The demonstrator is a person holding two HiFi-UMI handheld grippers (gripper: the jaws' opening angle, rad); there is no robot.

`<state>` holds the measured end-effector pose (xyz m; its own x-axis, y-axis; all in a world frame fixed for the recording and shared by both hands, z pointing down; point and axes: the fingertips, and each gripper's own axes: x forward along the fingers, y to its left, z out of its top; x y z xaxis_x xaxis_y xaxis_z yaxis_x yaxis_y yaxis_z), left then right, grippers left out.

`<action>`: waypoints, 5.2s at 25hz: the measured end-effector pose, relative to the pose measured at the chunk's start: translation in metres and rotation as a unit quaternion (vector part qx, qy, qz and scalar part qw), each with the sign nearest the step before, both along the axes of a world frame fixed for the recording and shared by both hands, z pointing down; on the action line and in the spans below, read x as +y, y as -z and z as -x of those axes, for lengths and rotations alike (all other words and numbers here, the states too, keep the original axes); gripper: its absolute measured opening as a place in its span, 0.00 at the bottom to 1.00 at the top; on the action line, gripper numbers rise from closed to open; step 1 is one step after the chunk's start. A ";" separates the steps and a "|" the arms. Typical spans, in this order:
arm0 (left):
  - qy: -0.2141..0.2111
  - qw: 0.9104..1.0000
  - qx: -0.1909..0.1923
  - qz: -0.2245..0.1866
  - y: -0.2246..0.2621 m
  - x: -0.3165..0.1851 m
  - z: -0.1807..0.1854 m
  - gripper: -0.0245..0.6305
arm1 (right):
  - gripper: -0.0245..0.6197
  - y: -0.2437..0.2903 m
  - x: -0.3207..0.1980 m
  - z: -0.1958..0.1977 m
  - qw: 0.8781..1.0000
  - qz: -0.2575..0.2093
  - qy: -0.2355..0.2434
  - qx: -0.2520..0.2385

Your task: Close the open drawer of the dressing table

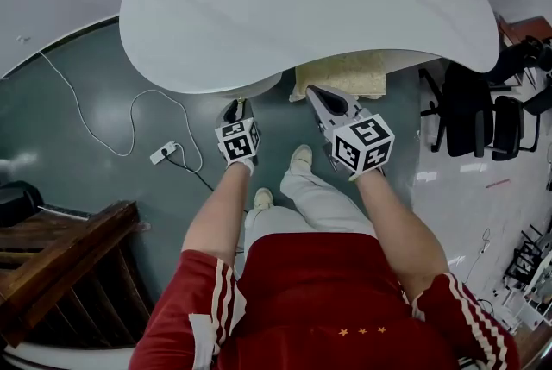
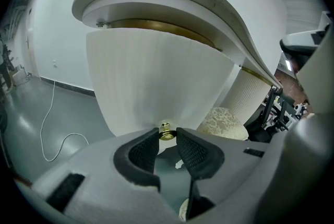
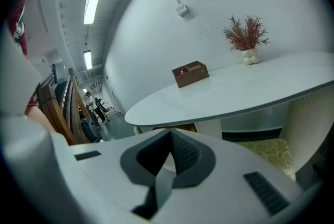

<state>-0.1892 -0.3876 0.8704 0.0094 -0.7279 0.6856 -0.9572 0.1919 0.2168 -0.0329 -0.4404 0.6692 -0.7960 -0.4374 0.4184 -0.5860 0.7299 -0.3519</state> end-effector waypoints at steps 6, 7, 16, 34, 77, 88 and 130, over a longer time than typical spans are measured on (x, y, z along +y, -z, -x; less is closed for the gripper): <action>-0.015 1.000 -0.008 -0.003 0.001 -0.022 0.007 0.20 | 0.04 -0.009 -0.004 0.006 1.000 -0.008 -0.005 -0.001; -0.016 1.000 -0.008 -0.004 0.001 -0.027 0.009 0.20 | 0.04 -0.011 -0.003 0.008 1.000 -0.007 -0.003 -0.001; -0.009 1.000 -0.018 -0.016 -0.002 -0.062 0.024 0.19 | 0.04 -0.027 -0.005 0.009 1.000 -0.005 0.004 0.008; -0.033 0.999 0.022 -0.019 0.012 -0.055 0.026 0.25 | 0.04 -0.023 0.014 0.006 1.000 0.006 0.002 0.020; -0.181 0.963 0.023 -0.199 0.339 0.232 -0.003 0.24 | 0.04 0.212 0.225 -0.043 0.989 -0.099 -0.108 -0.024; -0.158 0.942 -0.001 -0.296 0.449 0.279 -0.029 0.24 | 0.04 0.296 0.254 -0.094 0.980 -0.164 -0.098 -0.051; -0.122 0.880 -0.086 -0.450 0.623 0.489 -0.247 0.02 | 0.04 0.433 0.467 -0.301 0.945 -0.262 -0.040 -0.191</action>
<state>0.0576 0.1012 0.2477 0.1927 -0.9678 -0.1619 -0.9797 -0.1990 0.0235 0.2683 0.0263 0.2362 -0.8005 -0.5703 -0.1841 -0.5504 0.8212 -0.1507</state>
